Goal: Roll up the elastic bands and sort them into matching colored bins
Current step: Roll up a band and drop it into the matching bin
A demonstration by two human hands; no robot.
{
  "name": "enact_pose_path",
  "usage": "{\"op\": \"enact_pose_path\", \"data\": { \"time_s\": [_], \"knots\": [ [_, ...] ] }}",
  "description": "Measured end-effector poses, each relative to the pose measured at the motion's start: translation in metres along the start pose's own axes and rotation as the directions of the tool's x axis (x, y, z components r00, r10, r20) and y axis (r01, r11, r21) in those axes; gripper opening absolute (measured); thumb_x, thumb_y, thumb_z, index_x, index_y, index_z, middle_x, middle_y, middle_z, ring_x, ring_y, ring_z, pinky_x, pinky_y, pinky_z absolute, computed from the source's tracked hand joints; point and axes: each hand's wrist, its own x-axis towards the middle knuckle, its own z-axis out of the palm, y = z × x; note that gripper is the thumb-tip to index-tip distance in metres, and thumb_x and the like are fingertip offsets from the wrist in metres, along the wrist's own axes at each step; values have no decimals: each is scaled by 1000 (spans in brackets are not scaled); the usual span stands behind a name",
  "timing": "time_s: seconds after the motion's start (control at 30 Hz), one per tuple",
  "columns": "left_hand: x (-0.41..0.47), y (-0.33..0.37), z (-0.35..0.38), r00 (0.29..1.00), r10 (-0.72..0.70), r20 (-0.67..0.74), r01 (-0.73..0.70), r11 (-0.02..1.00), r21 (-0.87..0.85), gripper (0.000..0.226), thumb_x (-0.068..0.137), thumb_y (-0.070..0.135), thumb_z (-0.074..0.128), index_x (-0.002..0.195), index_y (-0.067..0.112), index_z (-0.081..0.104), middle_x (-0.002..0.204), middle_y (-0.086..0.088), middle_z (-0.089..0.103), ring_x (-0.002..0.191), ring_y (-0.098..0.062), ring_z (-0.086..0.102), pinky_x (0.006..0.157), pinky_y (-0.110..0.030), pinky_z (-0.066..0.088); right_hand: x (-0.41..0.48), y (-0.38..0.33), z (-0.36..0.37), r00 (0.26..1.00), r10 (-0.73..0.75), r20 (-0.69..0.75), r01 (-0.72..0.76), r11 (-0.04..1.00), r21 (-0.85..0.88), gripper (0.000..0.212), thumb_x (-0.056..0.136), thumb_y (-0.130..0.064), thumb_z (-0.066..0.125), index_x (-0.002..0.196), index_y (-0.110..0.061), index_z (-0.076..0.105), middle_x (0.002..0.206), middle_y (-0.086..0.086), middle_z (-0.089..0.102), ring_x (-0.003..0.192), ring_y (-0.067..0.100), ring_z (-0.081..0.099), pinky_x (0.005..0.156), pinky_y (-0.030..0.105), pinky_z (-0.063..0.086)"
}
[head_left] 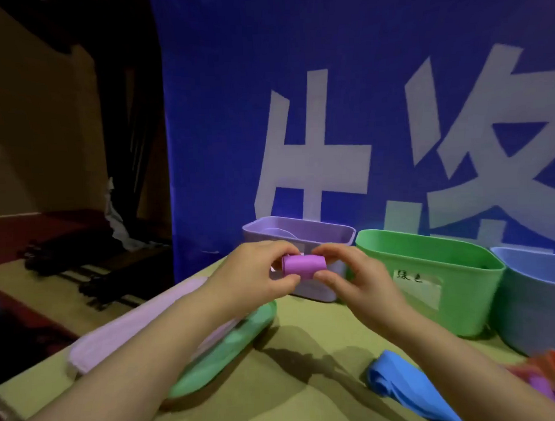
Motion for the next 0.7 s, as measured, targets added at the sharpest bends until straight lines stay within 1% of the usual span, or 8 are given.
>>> {"op": "enact_pose_path", "data": {
  "time_s": [0.07, 0.2, 0.3, 0.4, 0.47, 0.57, 0.63, 0.7],
  "knots": [
    [14, -17, 1, 1000, -8, -19, 9, 998, 61, 35, 80, 35, 66, 112, 26, 56, 95, 9, 64, 83, -8, 60, 73, -28, 50, 17, 12, 12, 999, -18, -26, 17, 1000, -5, 27, 85, -25, 63, 111, -21, 61, 97, -19, 57, 94, 4, 53, 81, 14, 39],
    [45, -46, 9, 998, 70, -3, -67, 975, 213, 30, 85, 40, 58, 110, 25, 51, 91, 5, 61, 76, -13, 57, 64, -25, 45, 49, 37, 27, 1000, -26, -5, 25, 997, -73, 30, 90, -23, 57, 119, -17, 58, 109, -1, 63, 101, 15, 54, 87, 28, 42],
    [70, -61, 18, 994, 106, 26, -108, 939, 325, 32, 90, 41, 51, 115, 22, 49, 94, 1, 60, 78, -17, 56, 67, -29, 45, 68, 56, 32, 998, -55, -11, 53, 991, -125, 29, 93, -23, 51, 120, -16, 57, 110, 1, 63, 95, 11, 50, 79, 21, 35],
    [91, -72, 31, 993, 91, 72, -110, 928, 355, 33, 92, 42, 46, 119, 22, 46, 98, 1, 60, 80, -15, 56, 68, -27, 46, 82, 76, 36, 999, -39, 8, 40, 981, -190, 30, 94, -26, 49, 121, -16, 57, 108, 1, 63, 88, 7, 44, 69, 16, 29],
    [102, -79, 41, 993, 88, 79, -111, 924, 366, 32, 93, 41, 46, 119, 23, 44, 100, 2, 59, 81, -14, 55, 67, -26, 45, 90, 91, 38, 1000, -16, 14, 19, 973, -232, 30, 93, -29, 50, 121, -19, 56, 107, 2, 63, 90, 12, 49, 72, 21, 31],
    [117, -87, 59, 994, 102, 47, -112, 922, 372, 31, 93, 40, 47, 118, 23, 45, 100, 3, 59, 78, -12, 52, 60, -21, 37, 100, 108, 41, 999, 33, 5, -30, 943, -331, 31, 94, -33, 48, 122, -23, 54, 109, 2, 63, 99, 20, 52, 83, 33, 38],
    [123, -90, 70, 995, 100, 11, -97, 929, 358, 27, 93, 38, 47, 116, 22, 47, 98, 3, 59, 76, -10, 49, 55, -17, 31, 103, 115, 44, 999, 49, 1, -44, 909, -415, 31, 95, -34, 45, 123, -24, 52, 109, 1, 63, 99, 21, 52, 87, 35, 35],
    [128, -92, 80, 996, 85, -19, -74, 938, 339, 24, 93, 35, 48, 114, 21, 48, 97, 3, 60, 75, -10, 50, 56, -14, 32, 105, 119, 46, 999, 49, 4, -41, 881, -471, 30, 96, -34, 43, 123, -24, 50, 108, 1, 63, 99, 21, 53, 89, 35, 32]
  ]
}}
